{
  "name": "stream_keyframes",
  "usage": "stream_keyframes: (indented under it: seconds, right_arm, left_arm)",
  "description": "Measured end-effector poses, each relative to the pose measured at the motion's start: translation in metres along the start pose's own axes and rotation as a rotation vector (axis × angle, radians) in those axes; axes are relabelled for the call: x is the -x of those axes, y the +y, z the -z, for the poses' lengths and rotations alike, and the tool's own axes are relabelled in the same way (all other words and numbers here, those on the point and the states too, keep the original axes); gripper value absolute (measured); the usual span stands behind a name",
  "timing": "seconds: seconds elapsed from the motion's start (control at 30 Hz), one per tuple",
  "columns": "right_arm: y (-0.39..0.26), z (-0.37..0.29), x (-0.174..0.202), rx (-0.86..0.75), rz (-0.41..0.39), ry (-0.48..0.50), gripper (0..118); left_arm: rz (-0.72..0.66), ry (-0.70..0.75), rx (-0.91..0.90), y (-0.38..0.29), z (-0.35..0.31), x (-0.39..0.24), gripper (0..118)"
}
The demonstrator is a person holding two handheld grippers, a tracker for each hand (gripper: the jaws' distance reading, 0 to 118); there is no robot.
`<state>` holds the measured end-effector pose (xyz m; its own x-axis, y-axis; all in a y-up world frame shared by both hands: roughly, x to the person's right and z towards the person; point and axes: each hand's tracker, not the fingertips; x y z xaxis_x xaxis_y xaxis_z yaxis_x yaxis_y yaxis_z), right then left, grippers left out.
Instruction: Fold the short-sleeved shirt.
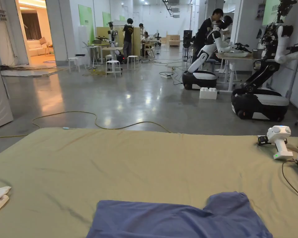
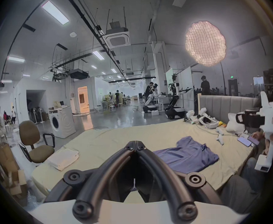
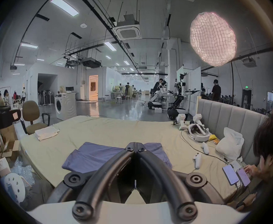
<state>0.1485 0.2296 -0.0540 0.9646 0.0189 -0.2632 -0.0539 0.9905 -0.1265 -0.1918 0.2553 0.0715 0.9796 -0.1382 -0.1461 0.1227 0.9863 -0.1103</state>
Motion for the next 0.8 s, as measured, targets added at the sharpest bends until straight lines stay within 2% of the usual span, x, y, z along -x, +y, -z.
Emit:
stream_keyframes:
  seconds: [0.07, 0.17, 0.3, 0.37, 0.4, 0.43, 0.47, 0.5, 0.53, 0.6, 0.67, 0.8]
  right_arm:
    - [-0.001, 0.0, -0.001, 0.005, 0.002, -0.003, 0]
    - [-0.002, 0.002, -0.002, 0.019, 0.022, 0.009, 0]
    - [-0.005, 0.005, -0.004, 0.033, 0.046, 0.007, 0]
    - [-0.007, 0.006, -0.007, 0.052, 0.062, 0.008, 0]
    - [-0.009, 0.006, -0.008, 0.06, 0.071, 0.007, 0]
    - [-0.011, 0.007, -0.009, 0.069, 0.086, 0.009, 0]
    - [-0.014, 0.006, -0.013, 0.078, 0.108, 0.016, 0]
    - [-0.017, 0.007, -0.015, 0.091, 0.126, 0.022, 0]
    - [-0.018, 0.007, -0.016, 0.104, 0.133, 0.02, 0]
    - [-0.024, 0.003, -0.021, 0.119, 0.136, 0.001, 0]
    - [-0.031, 0.002, -0.027, 0.148, 0.152, -0.011, 0]
    - [-0.047, 0.006, -0.043, 0.228, 0.219, -0.046, 0]
  left_arm:
    - [0.083, 0.039, 0.031, -0.001, 0.0, -0.006, 0]
    - [0.101, 0.015, 0.056, -0.006, -0.003, -0.007, 0]
    - [0.067, 0.0, 0.105, -0.015, 0.007, -0.002, 0]
    - [-0.016, -0.035, 0.181, -0.02, 0.025, 0.008, 1]
    - [-0.065, -0.08, 0.237, -0.024, 0.04, 0.015, 12]
    - [-0.126, -0.137, 0.302, -0.034, 0.061, 0.025, 32]
    - [-0.197, -0.179, 0.342, -0.048, 0.082, 0.036, 66]
    - [-0.264, -0.195, 0.36, -0.064, 0.1, 0.045, 85]
    - [-0.325, -0.208, 0.407, -0.076, 0.119, 0.051, 93]
    - [-0.41, -0.207, 0.494, -0.1, 0.158, 0.062, 93]
    - [-0.472, -0.135, 0.541, -0.125, 0.191, 0.07, 93]
    - [-0.479, -0.079, 0.698, -0.159, 0.25, 0.067, 93]
